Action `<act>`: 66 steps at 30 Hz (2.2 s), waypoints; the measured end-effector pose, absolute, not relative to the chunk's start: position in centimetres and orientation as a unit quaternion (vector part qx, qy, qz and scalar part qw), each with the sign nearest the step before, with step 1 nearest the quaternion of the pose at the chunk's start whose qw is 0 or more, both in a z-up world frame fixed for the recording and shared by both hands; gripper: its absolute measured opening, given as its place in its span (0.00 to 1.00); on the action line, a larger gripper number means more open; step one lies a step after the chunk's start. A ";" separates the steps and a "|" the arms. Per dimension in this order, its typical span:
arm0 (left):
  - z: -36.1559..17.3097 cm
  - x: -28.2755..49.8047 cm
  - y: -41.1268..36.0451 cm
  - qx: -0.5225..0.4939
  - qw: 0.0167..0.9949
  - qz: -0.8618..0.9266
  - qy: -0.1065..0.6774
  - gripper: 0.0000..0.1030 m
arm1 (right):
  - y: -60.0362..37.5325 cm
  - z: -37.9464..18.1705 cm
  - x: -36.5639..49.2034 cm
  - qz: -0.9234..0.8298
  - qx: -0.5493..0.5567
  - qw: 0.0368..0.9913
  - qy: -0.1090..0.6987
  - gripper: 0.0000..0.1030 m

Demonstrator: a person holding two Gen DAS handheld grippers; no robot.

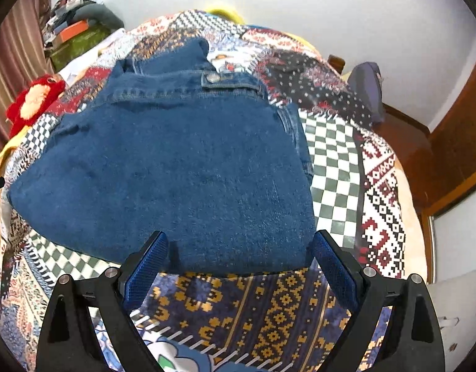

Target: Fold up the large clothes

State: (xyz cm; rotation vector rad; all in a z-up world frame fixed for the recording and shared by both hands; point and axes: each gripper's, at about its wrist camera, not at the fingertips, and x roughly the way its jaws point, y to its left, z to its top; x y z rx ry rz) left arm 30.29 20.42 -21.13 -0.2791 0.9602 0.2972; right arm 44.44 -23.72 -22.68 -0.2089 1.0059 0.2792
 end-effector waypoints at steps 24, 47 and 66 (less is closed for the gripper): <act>-28.7 32.4 14.6 -0.462 0.746 -0.062 0.475 1.00 | -13.7 -26.0 43.0 0.249 -0.093 0.824 0.501 0.96; -19.9 34.6 17.2 -0.366 0.873 0.076 0.313 0.29 | -13.1 -21.3 43.8 0.260 -0.094 0.834 0.477 0.98; -9.3 35.9 10.5 -0.166 0.954 0.085 0.234 0.28 | -4.0 -26.3 45.3 0.340 -0.109 0.780 0.514 0.99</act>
